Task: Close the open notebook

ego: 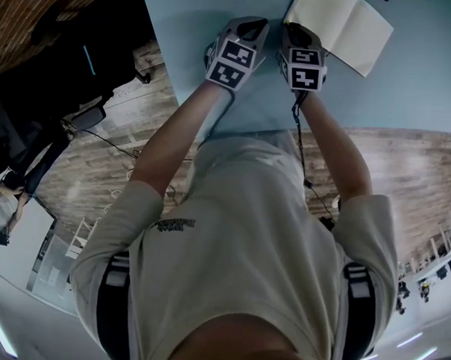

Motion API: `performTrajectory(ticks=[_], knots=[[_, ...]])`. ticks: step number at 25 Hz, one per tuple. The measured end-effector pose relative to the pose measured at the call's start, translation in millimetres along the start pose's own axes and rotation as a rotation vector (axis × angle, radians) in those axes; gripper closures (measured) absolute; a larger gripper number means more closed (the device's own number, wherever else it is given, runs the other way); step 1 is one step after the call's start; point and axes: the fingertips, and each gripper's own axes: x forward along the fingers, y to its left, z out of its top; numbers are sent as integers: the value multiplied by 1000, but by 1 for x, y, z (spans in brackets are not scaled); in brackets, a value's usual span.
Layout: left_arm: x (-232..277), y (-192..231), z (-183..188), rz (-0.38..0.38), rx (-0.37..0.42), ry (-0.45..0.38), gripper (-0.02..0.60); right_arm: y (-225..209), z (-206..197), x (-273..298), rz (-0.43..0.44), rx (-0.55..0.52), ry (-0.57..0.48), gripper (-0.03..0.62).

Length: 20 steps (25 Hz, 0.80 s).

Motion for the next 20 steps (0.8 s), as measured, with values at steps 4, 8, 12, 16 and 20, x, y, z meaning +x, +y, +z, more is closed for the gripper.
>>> performTrajectory(ticks=[4, 8, 12, 16, 20], knots=[[-1, 0, -1, 0, 4, 1, 569, -1, 1, 1, 3, -6, -10, 563], [-2, 1, -5, 8, 4, 10, 569, -1, 1, 0, 18, -18, -21, 585], [-9, -4, 3, 7, 29, 1, 569, -2, 6, -12, 34, 24, -52, 588], [-17, -17, 18, -6, 56, -18, 569, -4, 17, -43, 40, 62, -113, 588], [-21, -44, 48, -45, 93, -61, 569, -18, 32, -85, 21, 96, -188, 588]])
